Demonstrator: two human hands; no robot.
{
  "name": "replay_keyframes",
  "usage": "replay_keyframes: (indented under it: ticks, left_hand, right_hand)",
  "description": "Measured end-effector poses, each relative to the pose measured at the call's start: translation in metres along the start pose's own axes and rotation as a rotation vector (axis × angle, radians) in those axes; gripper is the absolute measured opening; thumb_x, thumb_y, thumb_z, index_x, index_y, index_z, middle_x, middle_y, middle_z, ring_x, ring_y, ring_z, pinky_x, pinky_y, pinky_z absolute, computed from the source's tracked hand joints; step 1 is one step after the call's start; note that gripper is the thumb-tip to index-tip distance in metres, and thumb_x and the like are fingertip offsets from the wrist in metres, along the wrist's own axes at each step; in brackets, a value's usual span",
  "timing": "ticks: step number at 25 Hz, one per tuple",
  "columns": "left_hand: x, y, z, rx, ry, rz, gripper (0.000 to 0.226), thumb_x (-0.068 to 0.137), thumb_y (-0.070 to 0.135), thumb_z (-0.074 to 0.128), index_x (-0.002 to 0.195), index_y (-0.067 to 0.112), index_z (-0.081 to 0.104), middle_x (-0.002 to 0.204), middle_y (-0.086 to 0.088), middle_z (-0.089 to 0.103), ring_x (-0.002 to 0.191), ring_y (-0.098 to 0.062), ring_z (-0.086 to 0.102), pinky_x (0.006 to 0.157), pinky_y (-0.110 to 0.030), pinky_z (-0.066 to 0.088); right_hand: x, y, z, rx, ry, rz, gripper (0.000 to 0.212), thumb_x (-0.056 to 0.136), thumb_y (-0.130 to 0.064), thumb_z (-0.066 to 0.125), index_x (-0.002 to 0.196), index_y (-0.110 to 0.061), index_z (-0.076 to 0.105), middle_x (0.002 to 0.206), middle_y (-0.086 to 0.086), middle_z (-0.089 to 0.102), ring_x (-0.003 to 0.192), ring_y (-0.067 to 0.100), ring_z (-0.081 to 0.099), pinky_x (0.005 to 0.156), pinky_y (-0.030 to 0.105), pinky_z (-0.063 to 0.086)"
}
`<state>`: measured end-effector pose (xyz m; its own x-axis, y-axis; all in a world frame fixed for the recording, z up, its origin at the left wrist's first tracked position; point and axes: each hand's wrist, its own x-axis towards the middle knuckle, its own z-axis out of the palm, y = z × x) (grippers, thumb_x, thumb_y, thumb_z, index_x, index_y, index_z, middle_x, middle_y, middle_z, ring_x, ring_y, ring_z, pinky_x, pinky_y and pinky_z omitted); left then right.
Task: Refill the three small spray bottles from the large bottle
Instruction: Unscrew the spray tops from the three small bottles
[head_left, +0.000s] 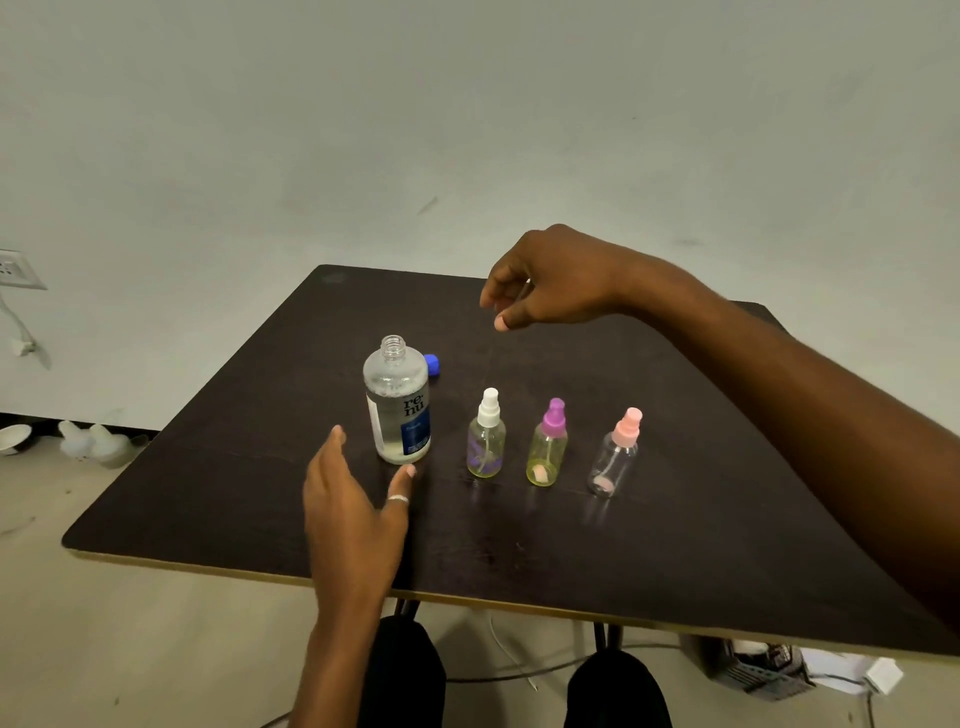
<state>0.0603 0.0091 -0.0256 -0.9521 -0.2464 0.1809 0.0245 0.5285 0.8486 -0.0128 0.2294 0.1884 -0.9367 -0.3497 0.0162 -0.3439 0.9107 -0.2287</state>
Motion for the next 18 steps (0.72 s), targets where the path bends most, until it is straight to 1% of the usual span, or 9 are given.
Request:
replay_keyframes:
  ticks: [2,4,8,10,11,13,15,16,18]
  left_hand:
    - [-0.030,0.009,0.002,-0.020,0.085,0.142,0.067,0.087,0.035,0.072,0.144,0.021,0.041,0.142,-0.001,0.048,0.130,-0.018,0.048,0.101,-0.038,0.047]
    - [-0.043,0.021,0.013,-0.053,-0.001,0.233,0.060,0.088,0.034,0.070,0.141,0.022,0.047,0.137,0.003,0.053,0.124,-0.013,0.052,0.099,-0.033,0.049]
    - [-0.026,0.042,0.039,0.026,-0.172,0.233,0.072,0.088,0.046,0.068,0.148,0.021,0.038,0.147,0.001,0.048,0.134,-0.016,0.046,0.107,-0.036,0.044]
    - [-0.014,0.045,0.051,0.066,-0.215,0.184,0.080,0.084,0.050,0.071,0.149,0.018,0.036,0.148,0.000,0.047,0.135,-0.018,0.046,0.107,-0.036,0.042]
    - [-0.010,0.045,0.056,0.055,-0.234,0.168,0.080,0.082,0.049,0.073,0.147,0.018,0.038,0.146,0.000,0.050,0.133,-0.019,0.048,0.106,-0.037,0.044]
    - [-0.003,0.042,0.063,0.001,-0.242,0.153,0.070,0.079,0.045,0.078,0.138,0.019,0.049,0.129,0.003,0.062,0.121,-0.017,0.058,0.098,-0.034,0.050]
    - [-0.001,0.040,0.066,-0.054,-0.224,0.135,0.050,0.079,0.039,0.080,0.121,0.023,0.058,0.104,0.010,0.066,0.101,-0.013,0.064,0.082,-0.025,0.051]
    - [-0.001,0.040,0.066,-0.073,-0.211,0.132,0.044,0.079,0.038,0.080,0.116,0.024,0.060,0.097,0.012,0.064,0.095,-0.010,0.064,0.077,-0.022,0.049]
    - [-0.002,0.039,0.066,-0.092,-0.191,0.146,0.041,0.079,0.037,0.081,0.113,0.025,0.062,0.093,0.013,0.064,0.090,-0.007,0.064,0.075,-0.021,0.049]
  right_hand:
    - [-0.010,-0.004,0.005,-0.006,-0.017,-0.011,0.025,0.086,-0.029,0.071,0.110,-0.022,0.073,0.101,-0.009,0.073,0.096,0.005,0.066,0.089,0.024,0.050]
    - [-0.013,-0.009,0.013,-0.044,-0.036,-0.030,0.023,0.088,-0.032,0.068,0.108,-0.021,0.074,0.103,-0.010,0.073,0.095,0.005,0.065,0.087,0.024,0.050]
    - [-0.012,-0.014,0.036,-0.099,-0.059,-0.009,0.030,0.092,-0.042,0.060,0.099,-0.017,0.076,0.091,-0.010,0.071,0.080,0.008,0.062,0.071,0.023,0.048]
    - [-0.009,-0.016,0.048,-0.121,-0.059,0.035,0.038,0.093,-0.045,0.058,0.082,-0.012,0.074,0.077,-0.002,0.070,0.067,0.014,0.061,0.066,0.029,0.050]
    - [-0.008,-0.018,0.053,-0.142,-0.063,0.062,0.044,0.093,-0.046,0.057,0.070,-0.010,0.069,0.065,0.000,0.064,0.058,0.015,0.055,0.060,0.030,0.046]
    - [-0.007,-0.024,0.061,-0.193,-0.076,0.114,0.053,0.092,-0.049,0.057,0.055,-0.011,0.053,0.052,0.001,0.048,0.049,0.015,0.042,0.054,0.028,0.038]
    - [-0.007,-0.030,0.068,-0.230,-0.101,0.131,0.055,0.092,-0.050,0.057,0.053,-0.013,0.045,0.050,0.000,0.044,0.048,0.014,0.041,0.051,0.026,0.034]
    - [-0.007,-0.033,0.071,-0.249,-0.117,0.130,0.055,0.092,-0.050,0.058,0.053,-0.013,0.043,0.051,0.000,0.044,0.048,0.013,0.041,0.050,0.024,0.032]
    - [-0.007,-0.035,0.077,-0.281,-0.145,0.126,0.052,0.091,-0.048,0.060,0.056,-0.014,0.040,0.053,-0.001,0.044,0.048,0.012,0.042,0.048,0.023,0.030]
